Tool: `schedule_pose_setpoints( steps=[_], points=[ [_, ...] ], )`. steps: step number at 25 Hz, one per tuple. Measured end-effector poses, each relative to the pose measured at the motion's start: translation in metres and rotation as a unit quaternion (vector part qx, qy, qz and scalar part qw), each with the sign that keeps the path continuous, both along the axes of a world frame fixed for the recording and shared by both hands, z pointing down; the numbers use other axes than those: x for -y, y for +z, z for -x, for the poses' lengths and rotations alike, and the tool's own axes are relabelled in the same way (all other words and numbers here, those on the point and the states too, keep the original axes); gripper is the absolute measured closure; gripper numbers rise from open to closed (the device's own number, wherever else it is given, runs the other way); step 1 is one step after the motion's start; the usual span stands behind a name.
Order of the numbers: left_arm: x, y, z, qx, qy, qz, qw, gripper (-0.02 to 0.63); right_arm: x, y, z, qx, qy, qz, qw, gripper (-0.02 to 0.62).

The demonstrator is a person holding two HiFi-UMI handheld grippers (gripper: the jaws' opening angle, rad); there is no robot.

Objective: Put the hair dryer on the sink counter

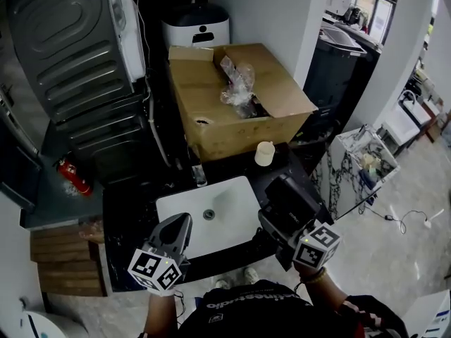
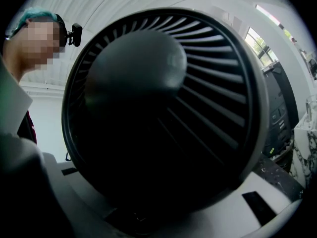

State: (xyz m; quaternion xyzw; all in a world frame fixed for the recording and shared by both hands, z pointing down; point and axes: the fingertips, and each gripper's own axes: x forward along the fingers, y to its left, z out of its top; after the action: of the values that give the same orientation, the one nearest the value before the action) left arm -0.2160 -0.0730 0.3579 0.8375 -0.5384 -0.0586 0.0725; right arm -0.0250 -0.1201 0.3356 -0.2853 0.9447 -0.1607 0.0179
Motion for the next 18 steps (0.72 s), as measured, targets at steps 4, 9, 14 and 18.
schedule_pose_setpoints(
  steps=[4, 9, 14, 18],
  points=[
    [0.013, -0.002, -0.007, 0.001, -0.001, 0.003, 1.0000, 0.591, 0.016, -0.001, -0.007, 0.006, -0.004, 0.008, 1.000, 0.381],
    [0.031, -0.004, -0.021, 0.006, 0.001, 0.001, 1.0000, 0.591, 0.034, 0.006, -0.023, 0.004, -0.003, 0.016, 1.000, 0.380],
    [0.047, -0.001, -0.041, 0.003, 0.005, 0.012, 0.9999, 0.592, 0.052, 0.019, -0.043, 0.000, 0.004, 0.034, 0.999, 0.380],
    [0.058, -0.001, -0.055, 0.014, 0.021, 0.009, 0.9996, 0.591, 0.069, 0.037, -0.061, -0.007, 0.019, 0.054, 0.998, 0.379]
  ],
)
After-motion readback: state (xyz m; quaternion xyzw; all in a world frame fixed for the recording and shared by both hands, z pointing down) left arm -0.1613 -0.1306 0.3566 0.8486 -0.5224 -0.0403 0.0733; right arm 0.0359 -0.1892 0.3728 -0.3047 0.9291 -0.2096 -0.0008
